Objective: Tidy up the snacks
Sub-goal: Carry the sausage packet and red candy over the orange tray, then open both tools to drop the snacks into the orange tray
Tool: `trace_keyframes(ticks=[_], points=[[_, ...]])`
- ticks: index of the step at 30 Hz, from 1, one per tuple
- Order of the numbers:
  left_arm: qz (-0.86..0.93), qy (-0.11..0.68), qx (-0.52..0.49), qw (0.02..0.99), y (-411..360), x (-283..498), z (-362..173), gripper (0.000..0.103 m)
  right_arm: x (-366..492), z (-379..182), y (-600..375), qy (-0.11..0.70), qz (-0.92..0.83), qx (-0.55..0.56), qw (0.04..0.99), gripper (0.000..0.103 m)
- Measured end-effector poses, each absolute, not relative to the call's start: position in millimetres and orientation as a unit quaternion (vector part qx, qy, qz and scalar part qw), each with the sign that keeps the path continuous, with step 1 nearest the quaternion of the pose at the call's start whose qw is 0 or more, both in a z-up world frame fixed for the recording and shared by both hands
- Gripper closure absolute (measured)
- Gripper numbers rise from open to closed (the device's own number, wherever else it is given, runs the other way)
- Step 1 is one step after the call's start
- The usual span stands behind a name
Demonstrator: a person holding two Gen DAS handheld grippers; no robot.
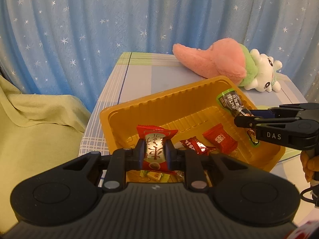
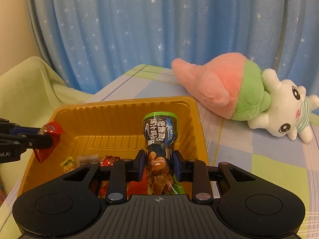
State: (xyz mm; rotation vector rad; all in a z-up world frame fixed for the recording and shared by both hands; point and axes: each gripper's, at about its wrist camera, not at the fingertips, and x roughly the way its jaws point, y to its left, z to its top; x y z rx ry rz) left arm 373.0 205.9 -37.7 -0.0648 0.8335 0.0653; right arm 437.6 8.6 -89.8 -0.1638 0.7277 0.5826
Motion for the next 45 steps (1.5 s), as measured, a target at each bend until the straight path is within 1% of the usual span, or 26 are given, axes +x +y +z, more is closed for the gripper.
trace_keyframes(ticks=[18, 27, 28, 29, 30, 31, 32, 33, 34, 37, 38, 39, 41, 43, 45], points=[[0.027, 0.404, -0.036, 0.914, 206, 376, -38, 0.085, 427, -83, -8, 0.355, 0.274, -0.036, 0.893, 0.073], [0.02, 0.406, -0.041, 0.913, 199, 366, -35, 0.084, 412, -80, -20, 0.359, 0.271, -0.014, 0.893, 0.07], [0.019, 0.407, -0.043, 0.912, 198, 364, -35, 0.083, 410, -79, -21, 0.359, 0.269, -0.011, 0.894, 0.066], [0.017, 0.408, -0.046, 0.912, 198, 362, -34, 0.079, 409, -78, -22, 0.358, 0.267, -0.006, 0.895, 0.059], [0.017, 0.408, -0.05, 0.911, 197, 360, -33, 0.077, 406, -76, -25, 0.357, 0.266, 0.0, 0.896, 0.055], [0.017, 0.408, -0.053, 0.911, 197, 358, -32, 0.073, 403, -75, -27, 0.354, 0.266, 0.006, 0.897, 0.049], [0.018, 0.408, -0.056, 0.911, 197, 356, -30, 0.068, 400, -73, -29, 0.35, 0.266, 0.011, 0.898, 0.046], [0.019, 0.407, -0.059, 0.912, 196, 353, -29, 0.067, 397, -72, -31, 0.349, 0.266, 0.014, 0.899, 0.045], [0.019, 0.405, -0.061, 0.912, 196, 350, -27, 0.063, 394, -70, -32, 0.348, 0.266, 0.016, 0.899, 0.043], [0.023, 0.399, -0.063, 0.915, 193, 341, -21, 0.045, 384, -65, -39, 0.345, 0.261, 0.025, 0.901, 0.039], [0.021, 0.395, -0.064, 0.916, 193, 337, -19, 0.041, 381, -63, -42, 0.344, 0.26, 0.03, 0.902, 0.037], [0.019, 0.392, -0.065, 0.917, 192, 333, -17, 0.039, 377, -61, -45, 0.344, 0.259, 0.036, 0.902, 0.035], [0.015, 0.389, -0.065, 0.919, 190, 326, -12, 0.033, 370, -57, -51, 0.343, 0.256, 0.047, 0.903, 0.028], [0.014, 0.385, -0.064, 0.92, 187, 317, -7, 0.029, 361, -54, -58, 0.34, 0.249, 0.057, 0.905, 0.025], [0.013, 0.382, -0.061, 0.922, 183, 309, -3, 0.028, 353, -52, -65, 0.34, 0.239, 0.063, 0.907, 0.022]])
